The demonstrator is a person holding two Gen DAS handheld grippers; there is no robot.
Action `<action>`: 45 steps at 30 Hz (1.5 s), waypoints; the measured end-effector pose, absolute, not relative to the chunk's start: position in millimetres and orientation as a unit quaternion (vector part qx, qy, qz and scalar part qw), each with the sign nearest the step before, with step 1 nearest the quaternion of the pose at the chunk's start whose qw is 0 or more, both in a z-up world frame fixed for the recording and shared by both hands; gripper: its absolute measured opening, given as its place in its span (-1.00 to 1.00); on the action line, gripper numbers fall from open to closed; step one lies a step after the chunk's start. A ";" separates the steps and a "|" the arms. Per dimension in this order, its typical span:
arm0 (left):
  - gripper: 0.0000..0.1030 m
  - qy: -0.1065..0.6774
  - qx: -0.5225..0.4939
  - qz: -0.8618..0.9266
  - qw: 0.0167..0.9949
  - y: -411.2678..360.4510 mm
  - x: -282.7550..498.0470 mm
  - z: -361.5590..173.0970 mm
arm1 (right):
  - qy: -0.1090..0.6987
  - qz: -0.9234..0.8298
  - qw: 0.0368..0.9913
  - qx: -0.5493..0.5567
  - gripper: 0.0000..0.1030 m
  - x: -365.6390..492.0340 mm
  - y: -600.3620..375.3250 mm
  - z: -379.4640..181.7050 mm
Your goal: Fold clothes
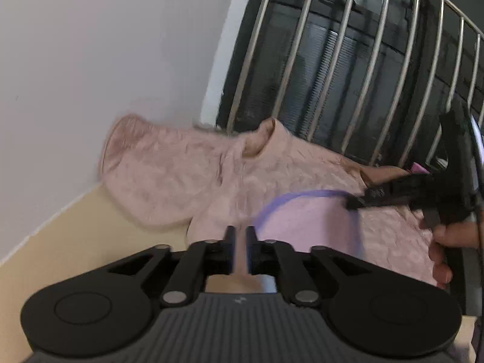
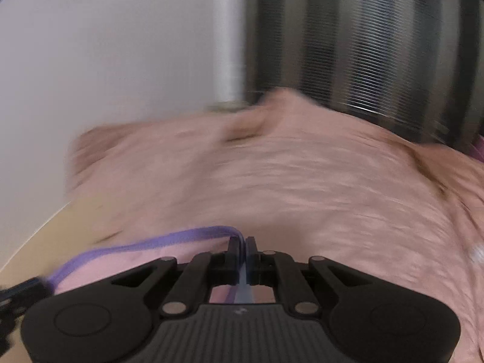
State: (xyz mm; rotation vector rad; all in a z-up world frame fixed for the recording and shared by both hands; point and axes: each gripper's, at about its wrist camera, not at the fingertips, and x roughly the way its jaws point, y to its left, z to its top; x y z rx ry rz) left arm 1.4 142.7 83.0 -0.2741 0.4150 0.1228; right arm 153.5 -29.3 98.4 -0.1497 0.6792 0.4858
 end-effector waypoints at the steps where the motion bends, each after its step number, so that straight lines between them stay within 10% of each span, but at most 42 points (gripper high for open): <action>1: -0.44 0.198 -0.141 0.049 0.969 138.7 0.2 86.0 | 0.333 0.221 0.915 -0.058 -0.94 160.4 -42.8 97.7; 6: -0.19 0.203 -0.119 -0.029 0.971 109.7 -26.7 81.7 | 0.347 0.148 0.926 0.014 -0.92 195.2 -110.3 94.3; 18: 0.23 0.299 -0.144 -0.188 0.925 31.3 -86.3 34.7 | 0.314 0.207 0.923 0.082 0.14 94.5 -205.6 120.8; 23: 0.08 0.320 -0.126 -0.199 0.918 8.7 -98.4 22.9 | 0.314 0.274 0.901 0.118 0.13 -9.6 -235.0 90.6; 26: -0.39 0.337 -0.097 -0.186 0.918 -4.5 -98.1 17.8 | 0.321 0.271 0.899 0.121 0.09 -44.4 -244.9 63.3; 29: -0.78 0.341 -0.095 -0.170 0.920 -6.3 -97.1 13.2 | 0.354 0.263 0.888 0.130 -0.36 -55.0 -246.7 32.8; 32: -0.89 0.339 -0.089 -0.170 0.921 -1.9 -100.6 13.4 | 0.357 0.257 0.885 0.151 -0.87 -61.5 -243.2 13.8; 38: -0.93 0.339 -0.057 -0.193 0.919 27.9 -139.6 20.8 | 0.352 0.253 0.897 0.089 -0.90 -110.9 -211.3 13.2; 41: -0.51 0.335 -0.046 -0.190 0.922 41.3 -160.0 20.6 | 0.345 0.277 0.894 0.068 -0.81 -134.4 -206.4 19.8; 42: -0.11 0.338 -0.042 -0.181 0.923 43.9 -164.0 20.4 | 0.335 0.283 0.897 0.058 -0.68 -144.2 -206.5 24.0; 45: -0.06 0.325 -0.009 -0.159 0.932 44.4 -176.4 25.9 | 0.287 0.298 0.910 0.008 0.00 -166.4 -212.4 39.9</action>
